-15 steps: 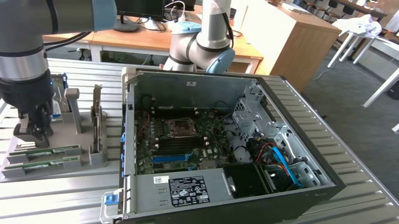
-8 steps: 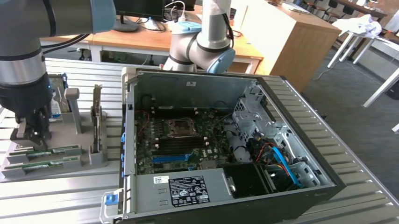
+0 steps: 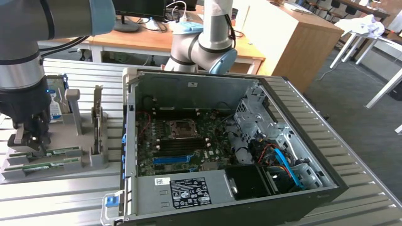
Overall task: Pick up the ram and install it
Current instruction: 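Pick up the ram and move it above insertion slot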
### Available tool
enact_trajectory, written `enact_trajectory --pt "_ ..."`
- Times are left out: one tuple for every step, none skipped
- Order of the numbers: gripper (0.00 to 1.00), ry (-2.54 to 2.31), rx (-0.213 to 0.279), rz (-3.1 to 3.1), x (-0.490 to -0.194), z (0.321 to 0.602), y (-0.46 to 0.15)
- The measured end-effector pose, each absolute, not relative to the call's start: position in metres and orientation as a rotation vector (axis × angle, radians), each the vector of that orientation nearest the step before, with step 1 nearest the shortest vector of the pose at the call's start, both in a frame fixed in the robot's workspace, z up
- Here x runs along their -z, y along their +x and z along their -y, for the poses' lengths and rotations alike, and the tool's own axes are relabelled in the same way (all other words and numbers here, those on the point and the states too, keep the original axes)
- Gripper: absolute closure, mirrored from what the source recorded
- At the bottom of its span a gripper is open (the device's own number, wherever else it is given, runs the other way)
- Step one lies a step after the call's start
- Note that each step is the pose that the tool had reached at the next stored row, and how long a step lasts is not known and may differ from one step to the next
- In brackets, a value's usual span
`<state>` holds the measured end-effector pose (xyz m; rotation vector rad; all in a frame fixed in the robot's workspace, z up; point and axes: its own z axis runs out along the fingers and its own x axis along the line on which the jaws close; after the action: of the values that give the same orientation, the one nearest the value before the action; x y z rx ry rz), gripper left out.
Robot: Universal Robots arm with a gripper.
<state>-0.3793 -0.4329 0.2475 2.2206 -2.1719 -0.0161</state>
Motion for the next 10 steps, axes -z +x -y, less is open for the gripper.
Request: enact_trajectory --pt "0.63 2.221 0.016 2.172 -0.2475 0.4329 -0.3793" --pt "0.63 2.221 0.016 2.172 -0.2475 0.4329 -0.3793" --pt "0.63 2.221 0.016 2.172 -0.2475 0.4329 -0.3793" --pt "0.63 2.221 0.016 2.172 -0.2476 0.4330 -0.3793" --pt "0.63 2.221 0.016 2.172 -0.2474 0.4330 -0.3793" --pt "0.63 2.221 0.016 2.172 -0.2466 0.4330 -0.3793" --pt "0.63 2.221 0.016 2.172 -0.2454 0.4330 -0.3793" --pt "0.63 2.221 0.016 2.172 -0.2438 0.4330 -0.3793" --pt "0.63 2.221 0.016 2.172 -0.2420 0.4330 -0.3793" --pt "0.63 2.221 0.016 2.172 -0.2402 0.4330 -0.3793"
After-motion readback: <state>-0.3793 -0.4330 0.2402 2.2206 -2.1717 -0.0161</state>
